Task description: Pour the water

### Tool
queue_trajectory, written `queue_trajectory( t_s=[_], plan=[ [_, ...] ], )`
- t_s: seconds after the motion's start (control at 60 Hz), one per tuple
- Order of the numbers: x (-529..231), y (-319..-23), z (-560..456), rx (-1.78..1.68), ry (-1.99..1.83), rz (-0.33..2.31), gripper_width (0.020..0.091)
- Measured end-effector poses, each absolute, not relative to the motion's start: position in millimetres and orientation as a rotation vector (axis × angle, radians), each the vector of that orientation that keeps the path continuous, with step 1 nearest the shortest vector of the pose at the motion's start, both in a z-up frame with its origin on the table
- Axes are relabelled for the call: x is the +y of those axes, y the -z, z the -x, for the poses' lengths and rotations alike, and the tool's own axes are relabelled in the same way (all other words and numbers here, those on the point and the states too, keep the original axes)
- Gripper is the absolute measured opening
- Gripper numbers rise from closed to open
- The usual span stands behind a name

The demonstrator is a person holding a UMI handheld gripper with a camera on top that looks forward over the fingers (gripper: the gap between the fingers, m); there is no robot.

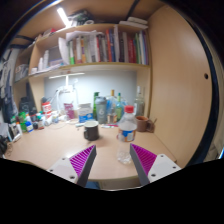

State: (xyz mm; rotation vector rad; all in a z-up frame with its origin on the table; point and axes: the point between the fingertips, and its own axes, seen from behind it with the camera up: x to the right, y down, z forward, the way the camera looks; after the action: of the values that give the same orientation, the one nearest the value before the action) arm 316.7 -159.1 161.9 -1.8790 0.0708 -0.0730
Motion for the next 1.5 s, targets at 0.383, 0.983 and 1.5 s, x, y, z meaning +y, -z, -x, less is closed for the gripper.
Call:
queue_trajectory(
  t_s=[0.383,0.983,1.5],
  plan=[
    [1.5,-68.6,-387.4,0.107,0.075,1.853,0.0698],
    [114.0,-169.5,-411.8,-0.405,0.688,1.826,0.0358],
    [221.8,-207.3,-366.9,-1.851,1.735,0.990,0.0355]
  ],
)
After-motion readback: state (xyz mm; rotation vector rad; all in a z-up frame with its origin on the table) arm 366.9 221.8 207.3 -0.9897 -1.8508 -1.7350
